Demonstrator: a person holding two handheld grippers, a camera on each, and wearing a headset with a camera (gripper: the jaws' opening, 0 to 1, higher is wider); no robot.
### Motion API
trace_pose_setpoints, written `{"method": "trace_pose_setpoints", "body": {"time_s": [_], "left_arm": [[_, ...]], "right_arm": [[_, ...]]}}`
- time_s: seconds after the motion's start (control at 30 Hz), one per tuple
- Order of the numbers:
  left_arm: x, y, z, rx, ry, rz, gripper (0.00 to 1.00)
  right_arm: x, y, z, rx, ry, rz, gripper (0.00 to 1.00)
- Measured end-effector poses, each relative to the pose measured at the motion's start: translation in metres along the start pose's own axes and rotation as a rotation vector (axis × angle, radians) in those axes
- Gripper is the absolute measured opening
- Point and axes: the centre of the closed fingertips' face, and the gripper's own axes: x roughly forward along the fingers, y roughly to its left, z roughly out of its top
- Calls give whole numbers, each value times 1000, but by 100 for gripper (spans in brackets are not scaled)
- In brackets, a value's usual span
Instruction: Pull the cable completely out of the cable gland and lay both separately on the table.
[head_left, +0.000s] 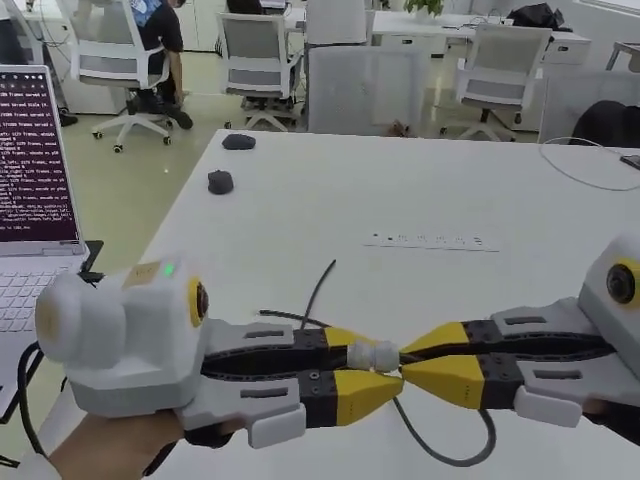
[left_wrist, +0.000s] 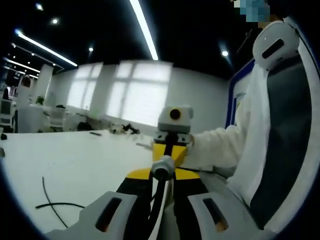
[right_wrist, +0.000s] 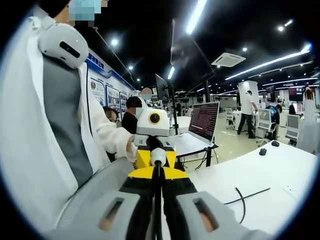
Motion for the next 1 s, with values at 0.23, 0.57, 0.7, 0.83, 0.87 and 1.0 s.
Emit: {"method": "trace_pose_setpoints", "body": {"time_s": [0.23,0.57,0.7,0.83,0.87,1.0], "left_arm": [[-6,4,0,-8,-9,20,15],[-12,11,-2,-22,-13,58,15],[-13,12,-2,-24,-11,67,15],[-18,17,-3,-31,-16,80,15],[-19,18,-2,-35,-20,83,15],[-21,19,-2,-45,-25,92,15]], "right_arm": [[-5,-4,-12,-20,43,-12,2],[-22,-16,-43,-22,141,-68,2],[-30,-21,-57,-9,177,-91,2],[-42,-28,-77,1,244,-134,2],[-46,-29,-82,8,254,-143,2],[-56,-35,-96,34,287,-181,2]]}}
